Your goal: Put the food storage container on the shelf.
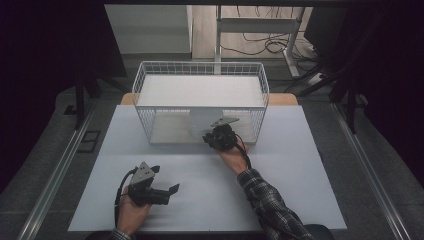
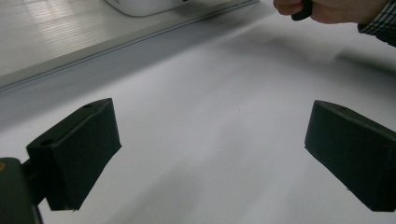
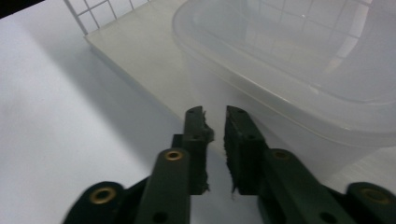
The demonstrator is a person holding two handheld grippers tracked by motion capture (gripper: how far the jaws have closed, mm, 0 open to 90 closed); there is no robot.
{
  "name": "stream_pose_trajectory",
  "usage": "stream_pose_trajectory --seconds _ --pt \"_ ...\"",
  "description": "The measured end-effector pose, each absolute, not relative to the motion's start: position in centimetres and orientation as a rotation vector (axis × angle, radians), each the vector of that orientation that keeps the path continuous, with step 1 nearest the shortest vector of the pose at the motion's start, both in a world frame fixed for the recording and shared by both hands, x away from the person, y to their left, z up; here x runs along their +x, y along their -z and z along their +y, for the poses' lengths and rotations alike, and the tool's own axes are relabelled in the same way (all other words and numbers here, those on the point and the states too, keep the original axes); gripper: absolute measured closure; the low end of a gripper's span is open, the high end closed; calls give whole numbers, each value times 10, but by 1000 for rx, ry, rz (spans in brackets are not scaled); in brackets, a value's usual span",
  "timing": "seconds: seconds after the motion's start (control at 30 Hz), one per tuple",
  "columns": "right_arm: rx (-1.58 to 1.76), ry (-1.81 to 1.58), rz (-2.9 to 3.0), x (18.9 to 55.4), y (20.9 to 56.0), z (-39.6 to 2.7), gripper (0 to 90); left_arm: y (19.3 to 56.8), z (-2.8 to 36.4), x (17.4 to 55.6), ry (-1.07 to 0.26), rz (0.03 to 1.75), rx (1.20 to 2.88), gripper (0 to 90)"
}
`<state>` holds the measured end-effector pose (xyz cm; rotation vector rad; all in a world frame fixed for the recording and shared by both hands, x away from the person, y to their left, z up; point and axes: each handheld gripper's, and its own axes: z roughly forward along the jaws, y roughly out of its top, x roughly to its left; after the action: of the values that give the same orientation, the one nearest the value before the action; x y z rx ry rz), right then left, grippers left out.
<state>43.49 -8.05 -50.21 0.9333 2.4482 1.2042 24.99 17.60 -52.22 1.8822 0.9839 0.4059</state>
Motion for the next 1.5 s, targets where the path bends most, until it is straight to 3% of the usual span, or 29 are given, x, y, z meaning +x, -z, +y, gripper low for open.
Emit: stream_pose_trajectory --seconds 0.2,0.77,1.03,1.5 --pt "900 -1184 2453 426 495 -80 642 522 175 250 -402 981 1879 27" --pt "814 -1182 2501 404 488 -91 186 522 176 251 -393 986 1883 28" --pt "781 -1182 2509 394 488 -96 83 522 175 252 -392 980 1890 27" --pt "756 -1181 2517 375 485 -108 26 523 176 252 -387 984 1893 27"
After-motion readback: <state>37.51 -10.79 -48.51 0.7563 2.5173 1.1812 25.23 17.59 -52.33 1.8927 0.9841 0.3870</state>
